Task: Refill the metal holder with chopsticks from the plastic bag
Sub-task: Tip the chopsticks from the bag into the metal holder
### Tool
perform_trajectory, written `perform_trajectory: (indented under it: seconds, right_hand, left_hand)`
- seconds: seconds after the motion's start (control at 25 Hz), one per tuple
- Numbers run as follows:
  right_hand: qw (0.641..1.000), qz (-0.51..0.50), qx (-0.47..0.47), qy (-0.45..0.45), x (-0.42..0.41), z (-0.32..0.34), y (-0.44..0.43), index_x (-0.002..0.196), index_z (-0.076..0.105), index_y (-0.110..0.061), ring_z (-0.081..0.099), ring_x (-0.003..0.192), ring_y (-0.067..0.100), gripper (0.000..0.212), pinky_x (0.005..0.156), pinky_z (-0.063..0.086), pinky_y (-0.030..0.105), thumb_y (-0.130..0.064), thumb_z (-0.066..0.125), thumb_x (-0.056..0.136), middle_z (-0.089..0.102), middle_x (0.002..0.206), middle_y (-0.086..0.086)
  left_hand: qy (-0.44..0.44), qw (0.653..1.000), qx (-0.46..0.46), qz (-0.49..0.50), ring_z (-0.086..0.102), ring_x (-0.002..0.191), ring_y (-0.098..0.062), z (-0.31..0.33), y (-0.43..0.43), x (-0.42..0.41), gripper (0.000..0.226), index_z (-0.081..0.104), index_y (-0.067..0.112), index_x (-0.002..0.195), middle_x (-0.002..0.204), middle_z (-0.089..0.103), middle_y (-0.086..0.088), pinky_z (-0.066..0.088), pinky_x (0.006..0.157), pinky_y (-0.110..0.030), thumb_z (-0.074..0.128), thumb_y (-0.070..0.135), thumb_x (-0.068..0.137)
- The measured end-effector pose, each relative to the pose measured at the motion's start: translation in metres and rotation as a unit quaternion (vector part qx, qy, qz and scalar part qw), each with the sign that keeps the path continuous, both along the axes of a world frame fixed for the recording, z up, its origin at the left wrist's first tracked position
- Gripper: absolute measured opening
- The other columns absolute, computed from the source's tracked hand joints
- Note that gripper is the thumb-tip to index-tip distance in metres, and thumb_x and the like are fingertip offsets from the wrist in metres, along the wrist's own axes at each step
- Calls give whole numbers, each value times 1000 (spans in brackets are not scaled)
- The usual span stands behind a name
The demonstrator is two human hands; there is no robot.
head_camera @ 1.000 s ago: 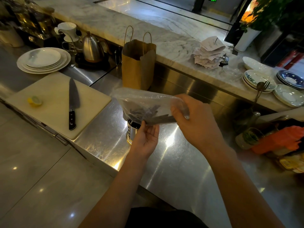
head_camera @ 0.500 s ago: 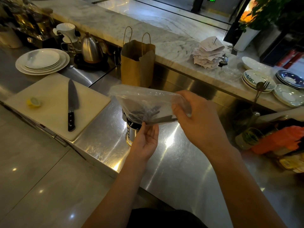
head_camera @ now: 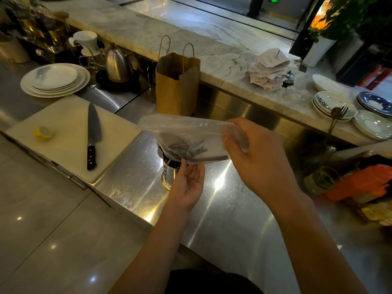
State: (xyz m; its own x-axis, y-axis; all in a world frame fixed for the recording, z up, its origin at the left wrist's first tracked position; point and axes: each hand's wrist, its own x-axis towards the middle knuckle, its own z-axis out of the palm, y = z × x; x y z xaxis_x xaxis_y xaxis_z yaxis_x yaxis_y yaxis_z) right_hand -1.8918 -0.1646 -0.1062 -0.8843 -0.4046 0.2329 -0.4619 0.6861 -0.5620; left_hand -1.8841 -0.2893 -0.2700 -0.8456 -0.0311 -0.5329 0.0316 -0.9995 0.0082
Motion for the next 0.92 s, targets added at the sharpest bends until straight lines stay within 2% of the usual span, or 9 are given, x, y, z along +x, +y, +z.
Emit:
perform_trajectory:
  seconds: [0.12, 0.24, 0.32, 0.4, 0.52, 0.6, 0.8, 0.92]
  right_hand:
    - [1000, 10, -14, 5, 3, 5, 2, 123, 58, -25, 57, 81, 3, 27, 68, 45, 7, -33, 49, 99, 54, 98, -16]
    - [999, 26, 16, -12, -2, 4, 2, 123, 57, -28, 60, 84, 6, 26, 73, 49, 14, -35, 48, 99, 58, 100, -13]
    - [999, 16, 30, -22, -3, 0, 1, 123, 57, -27, 58, 87, 5, 27, 72, 45, 10, -35, 47, 99, 57, 100, -11]
    - [1000, 10, 5, -18, -4, 1, -1, 123, 57, -26, 57, 85, 4, 27, 72, 43, 7, -34, 48, 99, 55, 98, -13]
    - [1000, 13, 15, -1, -3, 6, -2, 123, 57, -26, 56, 75, 2, 26, 66, 40, 4, -33, 49, 99, 54, 94, -15]
    - [1000, 11, 16, 5, -4, 7, -1, 121, 57, -28, 55, 72, 1, 25, 64, 41, 5, -33, 49, 99, 55, 93, -16]
    - [1000, 8, -14, 8, -3, 14, 1, 119, 59, -29, 63, 86, 6, 23, 72, 51, 13, -32, 51, 98, 63, 99, -13]
    - [999, -1, -26, 23, -2, 18, 0, 118, 61, -26, 62, 85, 4, 22, 73, 49, 10, -30, 52, 98, 63, 100, -12]
  left_hand:
    - [0, 1000, -2, -7, 74, 90, -22, 2, 1, 0, 30, 66, -1, 107, 105, 73, -15, 58, 82, -34, 59, 25, 94]
    - [-5, 1000, -6, -3, 70, 101, -22, 2, 0, 0, 33, 65, -1, 109, 110, 72, -15, 56, 85, -36, 58, 27, 94]
    - [-3, 1000, -2, -6, 65, 110, -22, 0, -1, 0, 35, 63, -1, 116, 117, 69, -14, 56, 85, -36, 58, 26, 93]
    - [0, 1000, 1, -2, 65, 111, -22, -1, -1, -1, 37, 62, 0, 119, 120, 68, -14, 57, 84, -35, 59, 25, 92]
    - [-4, 1000, -11, -6, 65, 111, -23, 0, 0, -1, 38, 61, -1, 120, 120, 68, -15, 58, 83, -35, 58, 27, 94]
    - [-4, 1000, -15, -15, 64, 111, -23, 1, 0, -2, 38, 61, -1, 119, 118, 68, -15, 57, 83, -35, 57, 28, 95]
    - [-4, 999, -20, -28, 66, 104, -24, 5, -1, -4, 37, 66, -3, 106, 101, 74, -17, 57, 83, -35, 57, 31, 95]
    - [-1, 999, -16, -28, 66, 106, -24, 6, -2, -4, 39, 66, -4, 104, 103, 74, -17, 55, 84, -38, 56, 33, 95]
